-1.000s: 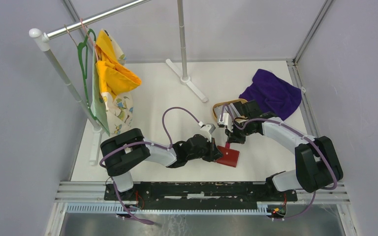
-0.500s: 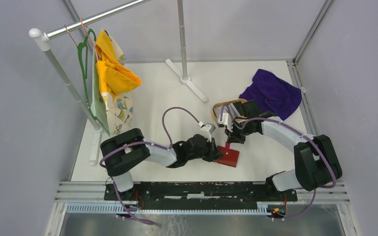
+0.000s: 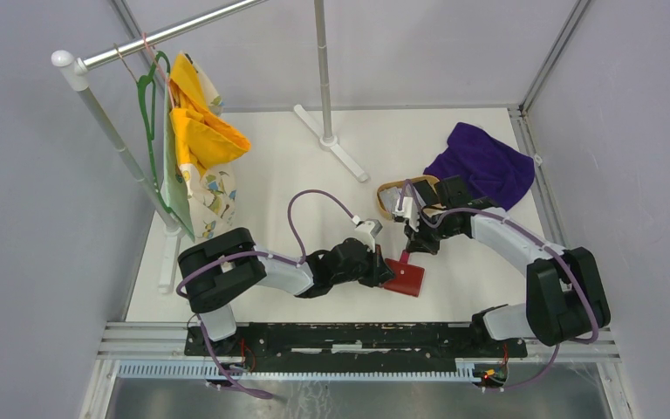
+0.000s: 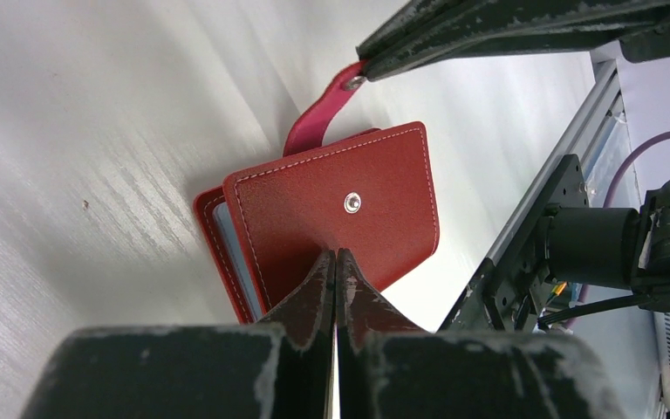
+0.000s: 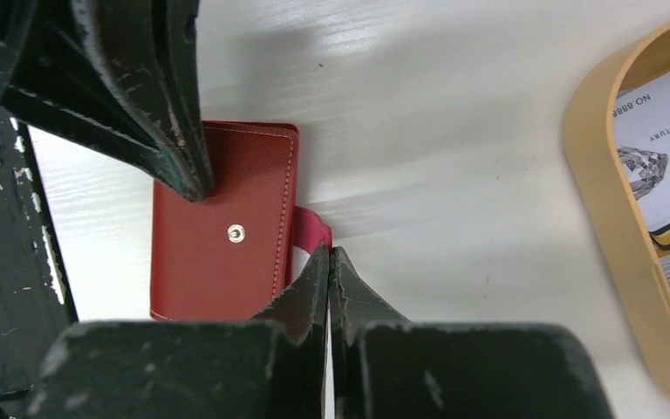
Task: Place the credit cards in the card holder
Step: Close the card holder at the center of the board.
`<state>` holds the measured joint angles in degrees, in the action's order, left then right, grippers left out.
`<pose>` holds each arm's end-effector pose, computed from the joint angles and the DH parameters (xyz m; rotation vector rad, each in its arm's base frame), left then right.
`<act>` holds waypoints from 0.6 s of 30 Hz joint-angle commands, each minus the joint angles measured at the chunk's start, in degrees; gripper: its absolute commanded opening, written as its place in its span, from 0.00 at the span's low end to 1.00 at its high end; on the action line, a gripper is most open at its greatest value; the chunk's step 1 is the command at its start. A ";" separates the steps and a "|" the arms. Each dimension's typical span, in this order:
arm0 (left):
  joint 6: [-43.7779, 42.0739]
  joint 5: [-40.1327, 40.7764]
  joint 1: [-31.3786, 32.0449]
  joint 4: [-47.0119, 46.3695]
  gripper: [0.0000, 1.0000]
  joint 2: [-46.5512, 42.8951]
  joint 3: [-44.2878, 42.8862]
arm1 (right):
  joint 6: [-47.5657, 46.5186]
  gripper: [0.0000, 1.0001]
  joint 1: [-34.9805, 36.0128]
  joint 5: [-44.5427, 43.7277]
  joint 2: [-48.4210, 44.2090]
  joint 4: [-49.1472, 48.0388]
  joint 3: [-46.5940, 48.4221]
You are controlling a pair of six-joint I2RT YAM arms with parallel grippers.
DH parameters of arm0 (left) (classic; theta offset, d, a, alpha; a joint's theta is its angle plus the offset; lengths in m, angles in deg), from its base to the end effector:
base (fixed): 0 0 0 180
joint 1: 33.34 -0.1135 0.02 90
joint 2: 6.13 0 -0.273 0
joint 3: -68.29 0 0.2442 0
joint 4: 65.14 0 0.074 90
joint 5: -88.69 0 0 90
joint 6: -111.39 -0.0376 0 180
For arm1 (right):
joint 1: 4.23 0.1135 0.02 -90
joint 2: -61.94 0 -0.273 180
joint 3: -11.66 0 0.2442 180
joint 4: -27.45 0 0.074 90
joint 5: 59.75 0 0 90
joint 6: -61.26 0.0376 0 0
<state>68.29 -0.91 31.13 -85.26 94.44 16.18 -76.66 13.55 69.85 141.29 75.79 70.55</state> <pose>0.1426 -0.2979 0.1461 0.3449 2.2631 -1.1240 0.2170 0.0948 0.2004 -1.5055 2.0195 0.7514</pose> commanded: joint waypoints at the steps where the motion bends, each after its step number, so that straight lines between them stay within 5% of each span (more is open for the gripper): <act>1: 1.71 3.47 -0.44 3.00 0.02 0.88 -0.79 | -2.05 0.00 -0.50 4.97 -2.22 1.81 -0.03; 18: 1.71 3.55 -0.51 2.92 0.02 0.83 -0.88 | -6.35 0.00 -0.34 8.77 -2.27 4.90 -3.09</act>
<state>68.90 -0.08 31.13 -85.19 94.44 16.18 -81.23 13.27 75.35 140.62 79.59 67.57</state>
